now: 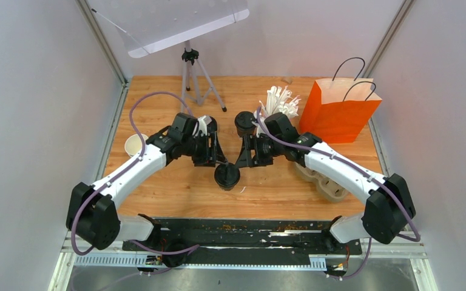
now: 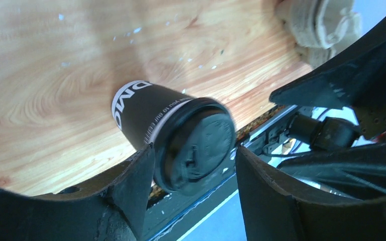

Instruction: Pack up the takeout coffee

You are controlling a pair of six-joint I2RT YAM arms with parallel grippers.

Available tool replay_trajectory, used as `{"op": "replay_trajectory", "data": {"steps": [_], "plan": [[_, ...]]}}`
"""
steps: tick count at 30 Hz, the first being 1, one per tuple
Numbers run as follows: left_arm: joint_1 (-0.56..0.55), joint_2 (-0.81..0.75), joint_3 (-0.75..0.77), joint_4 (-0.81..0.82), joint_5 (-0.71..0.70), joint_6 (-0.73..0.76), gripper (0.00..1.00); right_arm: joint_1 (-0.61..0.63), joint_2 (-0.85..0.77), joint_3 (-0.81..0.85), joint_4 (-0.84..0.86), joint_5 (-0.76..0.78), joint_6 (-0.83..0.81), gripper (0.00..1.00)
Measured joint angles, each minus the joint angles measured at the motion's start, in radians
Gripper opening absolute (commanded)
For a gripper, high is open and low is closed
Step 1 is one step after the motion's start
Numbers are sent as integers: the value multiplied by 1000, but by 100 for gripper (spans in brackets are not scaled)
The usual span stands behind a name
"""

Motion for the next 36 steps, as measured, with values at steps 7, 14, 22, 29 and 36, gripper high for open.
{"op": "replay_trajectory", "data": {"steps": [7, 14, 22, 29, 36], "plan": [[0, -37, 122, -53, -59, 21, 72, 73, 3, 153, -119, 105, -39, 84], [0, -140, 182, -188, -229, 72, 78, 179, 90, 307, -209, 238, -103, 86], [0, -278, 262, -308, -473, 123, 100, 212, 208, 427, -291, 341, -168, 84], [0, -335, 181, -339, -527, 120, 100, 235, 274, 500, -331, 383, -196, 69], [0, -339, 74, -320, -450, 107, 86, 239, 304, 509, -352, 397, -198, 61]]}}
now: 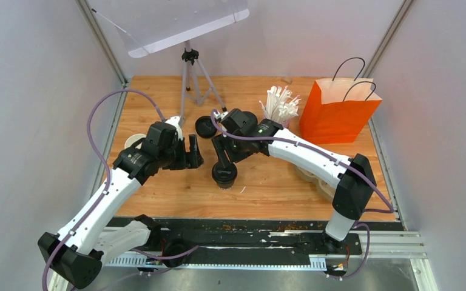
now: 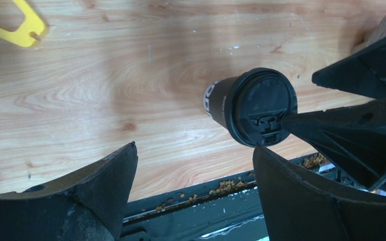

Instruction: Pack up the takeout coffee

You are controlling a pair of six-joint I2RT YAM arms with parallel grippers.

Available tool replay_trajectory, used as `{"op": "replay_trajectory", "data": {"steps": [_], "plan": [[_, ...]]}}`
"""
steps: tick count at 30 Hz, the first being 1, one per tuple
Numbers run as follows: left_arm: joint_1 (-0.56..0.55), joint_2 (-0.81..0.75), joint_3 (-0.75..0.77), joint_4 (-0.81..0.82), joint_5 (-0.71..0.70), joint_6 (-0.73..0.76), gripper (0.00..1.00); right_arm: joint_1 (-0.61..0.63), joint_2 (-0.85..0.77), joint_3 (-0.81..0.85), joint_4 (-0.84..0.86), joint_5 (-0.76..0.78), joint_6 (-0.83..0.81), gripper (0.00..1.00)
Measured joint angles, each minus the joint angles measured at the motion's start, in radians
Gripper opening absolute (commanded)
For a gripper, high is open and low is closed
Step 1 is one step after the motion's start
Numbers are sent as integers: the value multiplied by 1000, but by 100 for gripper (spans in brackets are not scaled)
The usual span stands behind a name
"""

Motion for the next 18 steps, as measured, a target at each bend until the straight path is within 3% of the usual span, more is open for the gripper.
{"op": "replay_trajectory", "data": {"steps": [5, 11, 18], "plan": [[0, -2, -78, 77, 73, -32, 71, 0, 17, 0, 0, 0, 0, 62], [5, 4, -193, 162, 154, -85, 56, 0, 45, 0, 0, 4, -5, 57], [49, 41, -272, 279, 240, -139, 52, 0, 58, -3, 0, 8, -11, 42]]}}
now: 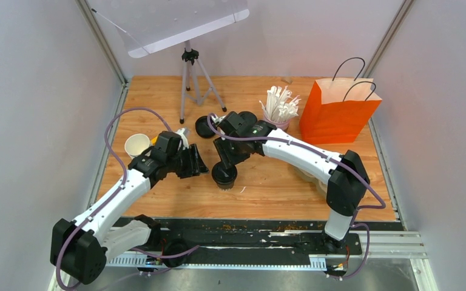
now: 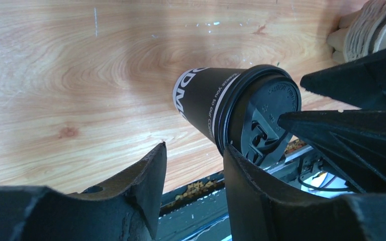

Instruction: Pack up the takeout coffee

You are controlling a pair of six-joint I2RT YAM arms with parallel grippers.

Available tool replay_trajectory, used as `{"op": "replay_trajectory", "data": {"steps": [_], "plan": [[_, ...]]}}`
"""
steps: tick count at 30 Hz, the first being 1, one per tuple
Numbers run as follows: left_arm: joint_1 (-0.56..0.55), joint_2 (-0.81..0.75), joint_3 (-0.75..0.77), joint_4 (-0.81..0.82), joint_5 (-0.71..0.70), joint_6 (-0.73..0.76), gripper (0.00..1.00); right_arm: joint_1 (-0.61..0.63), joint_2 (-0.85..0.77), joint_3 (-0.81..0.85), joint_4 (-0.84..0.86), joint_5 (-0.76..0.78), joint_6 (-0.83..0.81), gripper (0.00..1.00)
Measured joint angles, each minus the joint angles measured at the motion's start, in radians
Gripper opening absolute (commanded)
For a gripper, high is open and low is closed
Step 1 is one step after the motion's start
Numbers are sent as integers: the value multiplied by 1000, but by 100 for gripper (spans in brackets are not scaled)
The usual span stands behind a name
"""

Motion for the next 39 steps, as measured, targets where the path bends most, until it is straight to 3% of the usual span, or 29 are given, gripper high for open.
{"op": "replay_trajectory", "data": {"steps": [6, 21, 28, 39], "plan": [[32, 28, -27, 90, 53, -28, 47, 0, 0, -20, 6, 1, -2, 36], [44, 57, -86, 201, 125, -39, 40, 0, -1, -39, 33, 2, -7, 35], [46, 56, -89, 208, 135, -38, 41, 0, -2, -42, 38, 2, -7, 35], [46, 75, -79, 198, 142, -25, 32, 0, -31, -92, 89, 1, -2, 34]]}}
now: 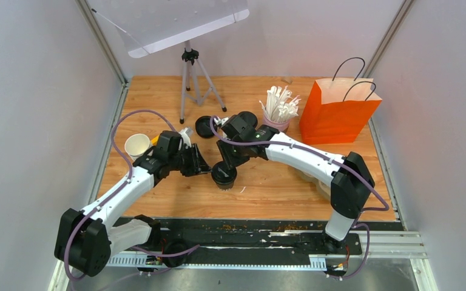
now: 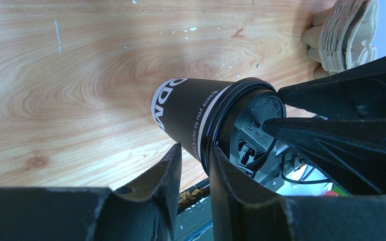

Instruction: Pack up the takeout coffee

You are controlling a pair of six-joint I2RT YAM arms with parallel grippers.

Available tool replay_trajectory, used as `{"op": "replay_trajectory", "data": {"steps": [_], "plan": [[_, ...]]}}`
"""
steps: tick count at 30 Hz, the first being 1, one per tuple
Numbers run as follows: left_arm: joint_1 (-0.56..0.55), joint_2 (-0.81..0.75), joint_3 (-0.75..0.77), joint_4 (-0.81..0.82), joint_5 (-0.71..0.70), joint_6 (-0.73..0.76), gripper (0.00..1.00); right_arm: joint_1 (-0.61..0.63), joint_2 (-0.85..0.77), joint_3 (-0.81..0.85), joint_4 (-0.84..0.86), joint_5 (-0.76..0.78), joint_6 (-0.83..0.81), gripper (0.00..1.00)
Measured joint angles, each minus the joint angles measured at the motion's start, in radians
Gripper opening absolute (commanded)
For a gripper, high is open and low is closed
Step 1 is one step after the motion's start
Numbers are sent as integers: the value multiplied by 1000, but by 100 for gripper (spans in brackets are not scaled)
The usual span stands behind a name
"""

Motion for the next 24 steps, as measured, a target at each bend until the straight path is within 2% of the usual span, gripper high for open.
{"op": "replay_trajectory", "data": {"steps": [7, 13, 18, 20, 24], "plan": [[0, 32, 18, -14, 5, 33, 27, 0, -36, -60, 64, 0, 15, 34], [3, 38, 6, 2, 28, 35, 26, -1, -46, -78, 83, 0, 21, 34], [4, 42, 19, -10, 32, 39, 29, -3, -47, -78, 83, -2, 21, 36], [5, 40, 21, -13, 38, 34, 31, -11, -45, -70, 76, -8, 19, 40], [4, 29, 20, -28, 54, 15, 41, -29, -13, -14, 35, -27, 6, 49]]}}
